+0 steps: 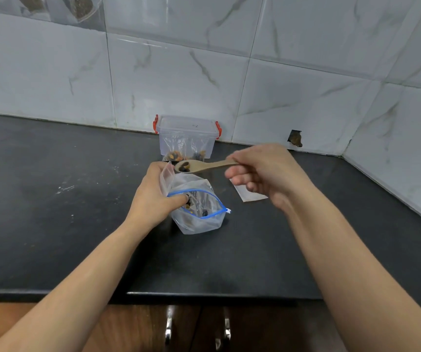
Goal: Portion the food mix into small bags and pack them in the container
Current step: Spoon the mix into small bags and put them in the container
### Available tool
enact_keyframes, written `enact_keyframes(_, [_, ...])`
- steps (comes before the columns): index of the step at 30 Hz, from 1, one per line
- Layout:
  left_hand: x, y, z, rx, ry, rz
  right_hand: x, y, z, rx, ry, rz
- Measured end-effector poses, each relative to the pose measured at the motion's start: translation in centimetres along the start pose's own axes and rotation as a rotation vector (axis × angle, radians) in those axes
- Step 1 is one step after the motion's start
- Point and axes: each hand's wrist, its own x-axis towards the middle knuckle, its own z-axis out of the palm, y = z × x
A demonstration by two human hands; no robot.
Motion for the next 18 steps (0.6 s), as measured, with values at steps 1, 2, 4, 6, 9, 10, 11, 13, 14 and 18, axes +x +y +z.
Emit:
enact_keyframes(1, [0.0, 0.0, 0.0, 0.010, 0.013, 0.017, 0.1, -0.6, 0.8, -0.052, -0.009, -0.038])
enact_keyframes(2, [0.0, 0.0, 0.1, 0.014, 0.031, 0.036, 0.2, -1.0, 1.5, -0.120, -0.011, -0.075])
enact_keyframes(4, [-0.1, 0.1, 0.1, 0.028, 0.064, 0.062, 0.5, -1.5, 3.0, -0.302, -0.006, -0.155])
enact_keyframes(6, [-0.2, 0.3, 0.1, 0.054, 0.071, 0.078, 0.7, -1.6, 4.3, -0.563, 0.016, -0.291])
enact_keyframes(9, [-0.2, 0.5, 0.1, 0.085, 0.069, 0.080, 0.6, -1.6, 5.7, -0.994, 0.100, -0.599])
enact_keyframes(10, [-0.2, 0.4, 0.1, 0.084, 0.071, 0.079, 0.5, -1.6, 6.0, -1.111, 0.121, -0.692])
enact_keyframes(11, [-0.1, 0.4, 0.1, 0.078, 0.076, 0.079, 0.5, -1.7, 6.1, -1.180, 0.129, -0.764])
enact_keyframes(13, [0.1, 0.4, 0.0, 0.060, 0.095, 0.069, 0.5, -1.9, 5.7, -1.186, 0.129, -0.829])
enact_keyframes(14, [0.1, 0.3, -0.1, 0.052, 0.102, 0.061, 0.6, -1.9, 5.4, -1.156, 0.126, -0.832])
enact_keyframes(18, [0.2, 0.1, -0.3, 0.010, 0.111, 0.010, 0.8, -1.8, 3.5, -0.784, 0.035, -0.673])
